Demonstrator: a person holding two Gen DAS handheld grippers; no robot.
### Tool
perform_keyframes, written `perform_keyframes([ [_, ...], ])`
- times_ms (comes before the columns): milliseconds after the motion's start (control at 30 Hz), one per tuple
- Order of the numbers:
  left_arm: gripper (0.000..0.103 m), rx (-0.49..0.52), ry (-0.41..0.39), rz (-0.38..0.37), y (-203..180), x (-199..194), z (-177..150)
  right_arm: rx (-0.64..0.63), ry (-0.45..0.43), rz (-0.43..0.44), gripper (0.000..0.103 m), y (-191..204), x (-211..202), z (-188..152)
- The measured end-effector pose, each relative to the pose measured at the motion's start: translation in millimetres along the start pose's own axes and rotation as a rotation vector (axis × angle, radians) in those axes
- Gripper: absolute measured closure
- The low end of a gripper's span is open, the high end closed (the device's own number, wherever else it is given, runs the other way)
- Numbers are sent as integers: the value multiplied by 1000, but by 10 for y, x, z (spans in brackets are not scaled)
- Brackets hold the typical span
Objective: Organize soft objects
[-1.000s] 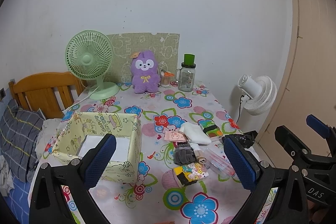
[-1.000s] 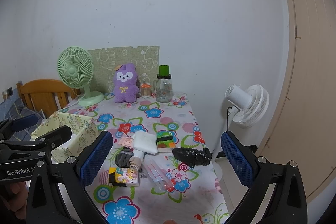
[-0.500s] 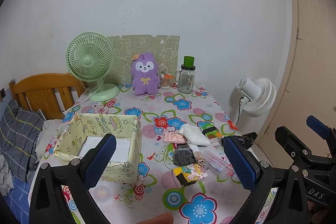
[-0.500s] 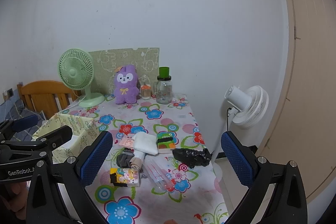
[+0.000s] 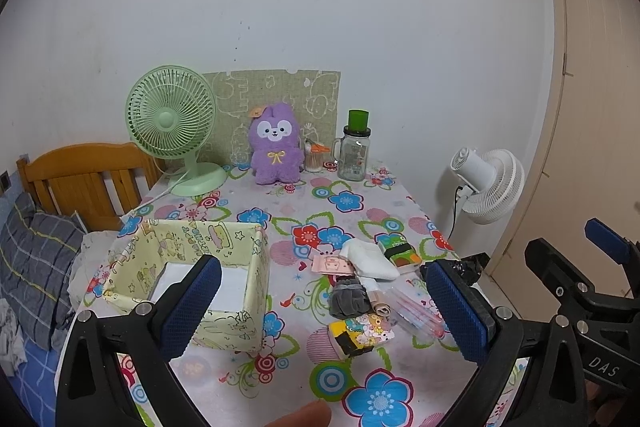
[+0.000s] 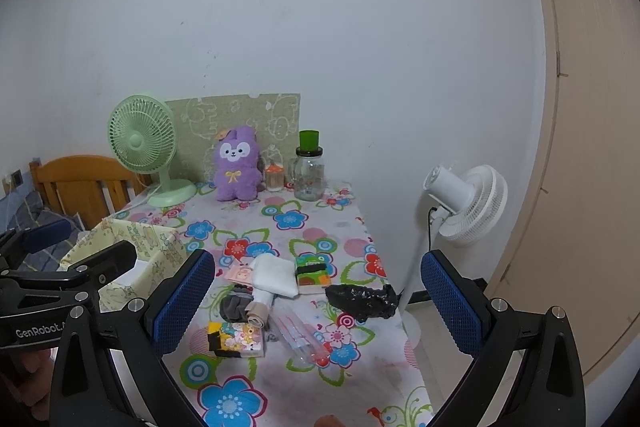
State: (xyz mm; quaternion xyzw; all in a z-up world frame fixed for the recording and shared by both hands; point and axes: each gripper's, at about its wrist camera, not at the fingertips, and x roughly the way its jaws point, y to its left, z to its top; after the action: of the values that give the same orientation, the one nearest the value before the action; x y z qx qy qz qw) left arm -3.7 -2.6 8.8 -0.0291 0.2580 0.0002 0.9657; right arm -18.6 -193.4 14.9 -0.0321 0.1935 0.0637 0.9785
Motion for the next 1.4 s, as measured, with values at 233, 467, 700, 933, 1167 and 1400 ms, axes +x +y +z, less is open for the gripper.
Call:
perform_keyframes([
  [233, 0, 0, -3, -2, 0, -2, 18, 2, 0, 2, 0, -5, -4, 11],
  [467, 0, 6, -2, -1, -7, -11, 17, 10, 9, 10, 0, -16, -7, 15],
  [700, 0, 3, -3, -4, -1, -13, 1, 11, 7, 12, 0, -21, -7, 17],
  [933, 0, 1, 3, -5, 13, -7, -15, 10, 9, 9, 0, -20, -5, 9],
  [1167, 0, 0, 13, -7, 15, 13, -33, 11, 16, 9, 0, -26, 14, -12],
  [1400, 0, -2, 38, -12, -23, 133, -100, 8, 35, -3, 0, -52, 87, -84],
])
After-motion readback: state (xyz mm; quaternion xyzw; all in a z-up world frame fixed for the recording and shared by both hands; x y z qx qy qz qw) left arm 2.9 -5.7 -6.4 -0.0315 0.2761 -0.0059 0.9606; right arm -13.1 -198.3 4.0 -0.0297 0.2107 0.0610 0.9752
